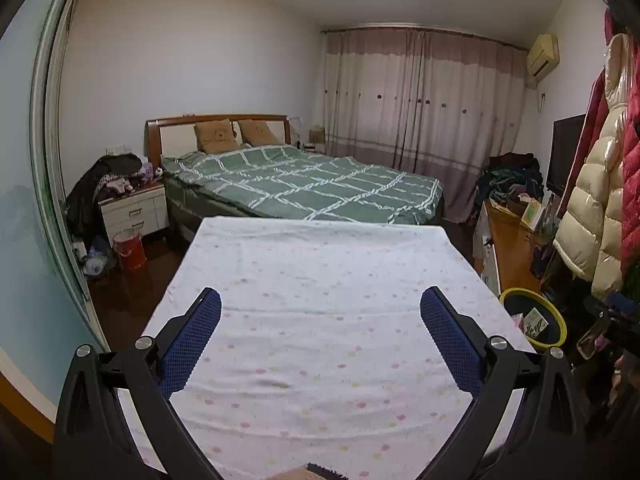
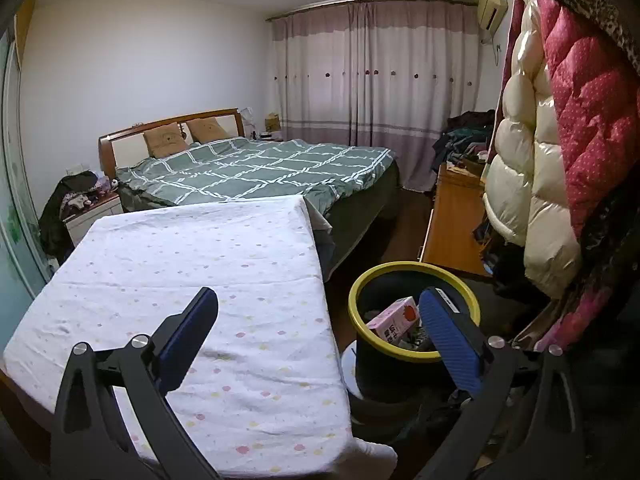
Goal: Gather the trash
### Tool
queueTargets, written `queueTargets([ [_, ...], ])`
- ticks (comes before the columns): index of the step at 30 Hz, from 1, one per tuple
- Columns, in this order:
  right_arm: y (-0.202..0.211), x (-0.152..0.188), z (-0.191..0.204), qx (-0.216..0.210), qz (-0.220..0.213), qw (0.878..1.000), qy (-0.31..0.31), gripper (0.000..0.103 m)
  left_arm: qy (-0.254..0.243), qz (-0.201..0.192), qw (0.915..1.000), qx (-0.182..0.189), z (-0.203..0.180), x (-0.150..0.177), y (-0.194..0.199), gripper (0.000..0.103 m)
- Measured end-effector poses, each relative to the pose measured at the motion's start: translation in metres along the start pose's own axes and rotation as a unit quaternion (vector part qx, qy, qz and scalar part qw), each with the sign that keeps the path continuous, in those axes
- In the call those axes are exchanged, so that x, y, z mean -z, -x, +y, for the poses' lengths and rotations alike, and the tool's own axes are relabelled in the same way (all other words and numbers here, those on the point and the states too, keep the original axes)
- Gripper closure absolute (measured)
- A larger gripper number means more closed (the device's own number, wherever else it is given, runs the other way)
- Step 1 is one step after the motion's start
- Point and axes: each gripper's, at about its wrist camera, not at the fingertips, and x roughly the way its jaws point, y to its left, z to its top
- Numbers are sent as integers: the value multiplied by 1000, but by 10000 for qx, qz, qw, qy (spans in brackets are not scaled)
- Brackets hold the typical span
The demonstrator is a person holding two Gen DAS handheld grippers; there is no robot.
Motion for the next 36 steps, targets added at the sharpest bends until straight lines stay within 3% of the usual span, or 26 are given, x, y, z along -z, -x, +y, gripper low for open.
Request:
queueTargets([
  [36,-8,3,-2,-153,125,9997,-127,7,-274,223,9993,70,-23,8,-13,5],
])
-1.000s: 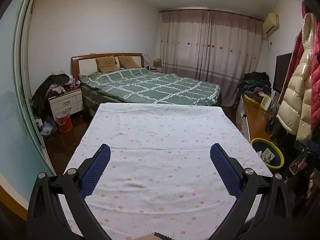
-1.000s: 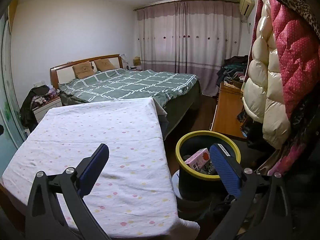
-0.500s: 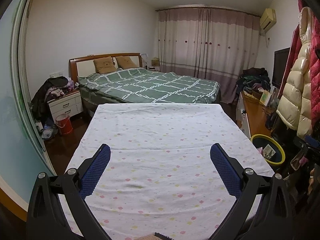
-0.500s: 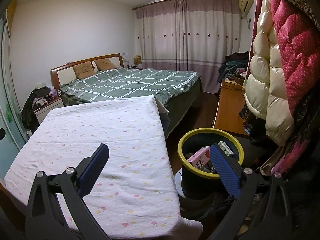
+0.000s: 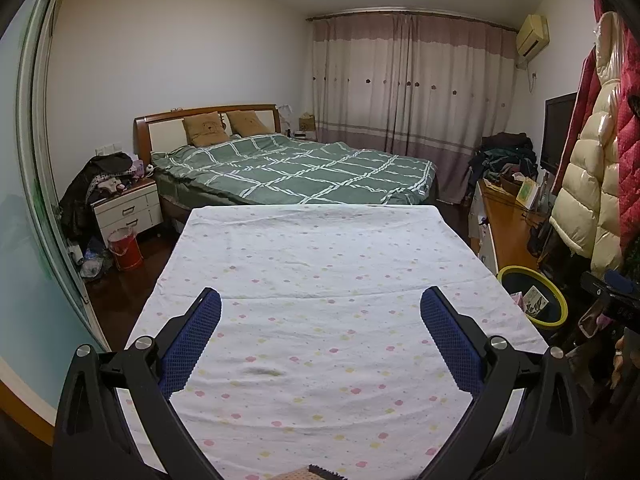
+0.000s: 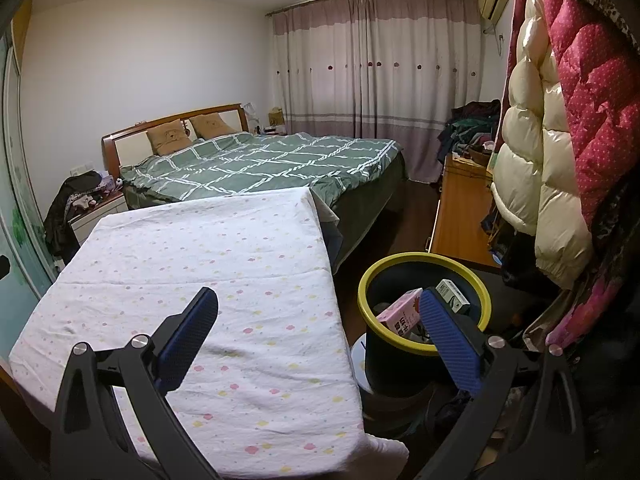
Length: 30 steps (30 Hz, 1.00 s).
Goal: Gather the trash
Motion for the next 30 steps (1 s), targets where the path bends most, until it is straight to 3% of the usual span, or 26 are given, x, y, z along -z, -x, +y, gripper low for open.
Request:
queueTargets([
  [30,-3,3,-1,-13,32,10000,-28,7,-45,84,9999,32,-1,2,-7,5],
])
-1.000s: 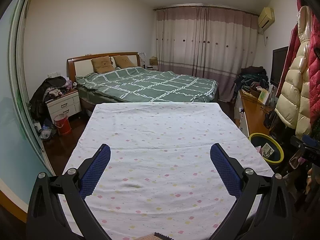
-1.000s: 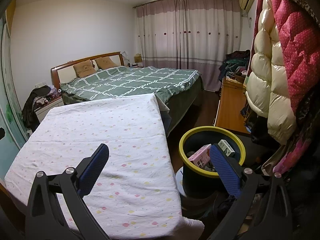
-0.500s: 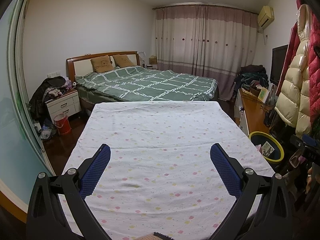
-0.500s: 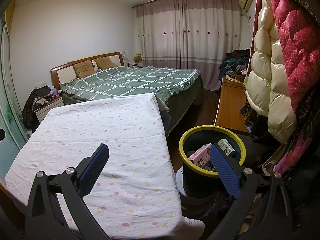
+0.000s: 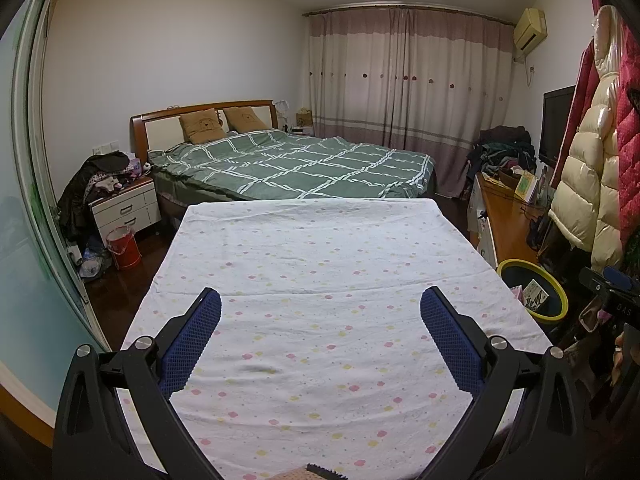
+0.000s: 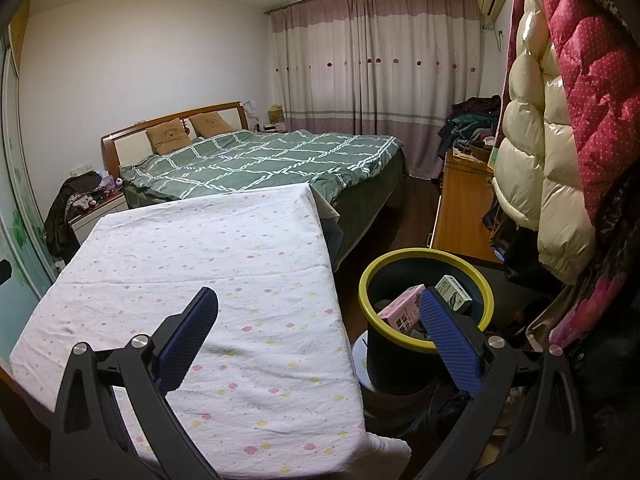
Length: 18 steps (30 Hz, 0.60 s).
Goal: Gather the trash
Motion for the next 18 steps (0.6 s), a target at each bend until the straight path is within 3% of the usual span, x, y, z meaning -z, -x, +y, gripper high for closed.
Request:
queueTargets([
  [18,-2,1,1,-6,29,10000,-10,7,-29,18,10000,5,-2,5,-5,5],
])
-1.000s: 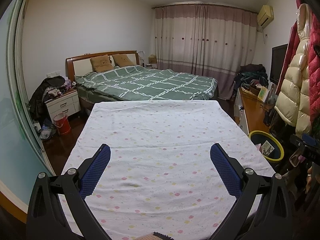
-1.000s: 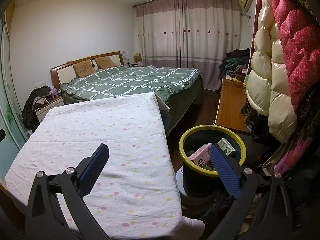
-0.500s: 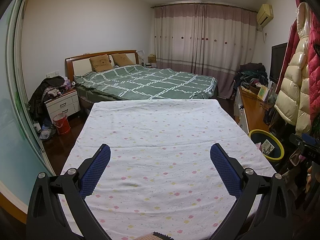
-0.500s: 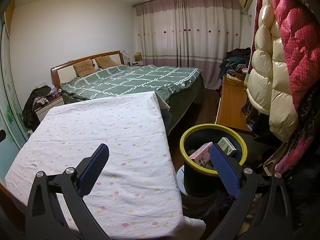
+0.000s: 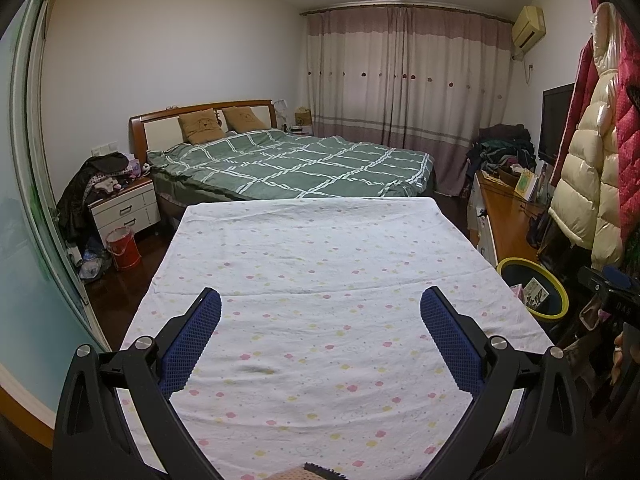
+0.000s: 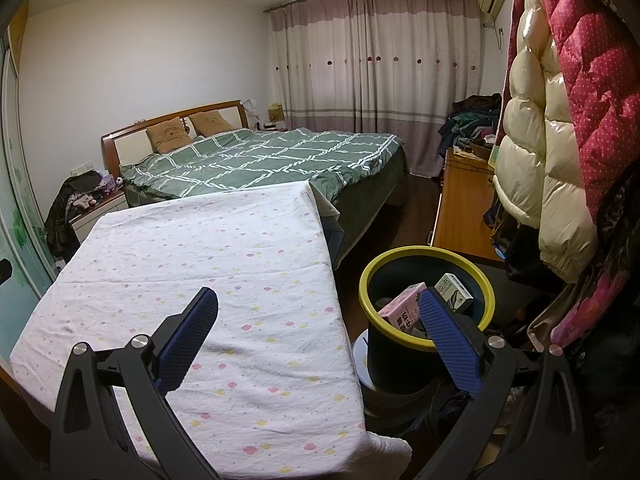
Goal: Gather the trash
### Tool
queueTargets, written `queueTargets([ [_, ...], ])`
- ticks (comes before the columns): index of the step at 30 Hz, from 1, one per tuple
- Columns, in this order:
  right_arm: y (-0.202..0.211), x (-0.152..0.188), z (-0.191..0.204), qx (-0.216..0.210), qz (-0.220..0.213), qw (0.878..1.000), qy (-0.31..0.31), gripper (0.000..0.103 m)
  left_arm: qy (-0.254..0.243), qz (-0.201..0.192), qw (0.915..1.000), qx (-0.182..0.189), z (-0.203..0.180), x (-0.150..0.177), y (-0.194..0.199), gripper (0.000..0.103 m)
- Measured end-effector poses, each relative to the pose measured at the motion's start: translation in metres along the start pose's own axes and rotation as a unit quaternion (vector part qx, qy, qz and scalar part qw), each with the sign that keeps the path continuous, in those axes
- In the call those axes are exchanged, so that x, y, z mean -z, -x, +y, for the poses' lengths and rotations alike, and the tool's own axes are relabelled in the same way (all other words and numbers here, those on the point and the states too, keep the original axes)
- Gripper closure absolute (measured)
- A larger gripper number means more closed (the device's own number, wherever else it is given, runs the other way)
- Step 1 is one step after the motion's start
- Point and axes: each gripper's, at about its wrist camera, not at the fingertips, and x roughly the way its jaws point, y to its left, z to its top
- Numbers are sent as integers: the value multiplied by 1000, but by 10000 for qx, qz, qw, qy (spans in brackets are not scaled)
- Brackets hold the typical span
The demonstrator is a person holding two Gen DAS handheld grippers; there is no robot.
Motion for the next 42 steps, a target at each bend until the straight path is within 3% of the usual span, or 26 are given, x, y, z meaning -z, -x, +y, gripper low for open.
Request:
queueTargets([
  [34,-9,4,-4,-1,106,9999,-71,7,-22,165,9996,211,-1,-1,-19,5],
  [39,-27,-5,0,-327,188,9991,-182,7,89,399,9992,45,10,-7,-49,5],
  [42,-59,-17,10,-698,401,9963,-285,7,31,521,9983,-277,23,-13,-84,5],
])
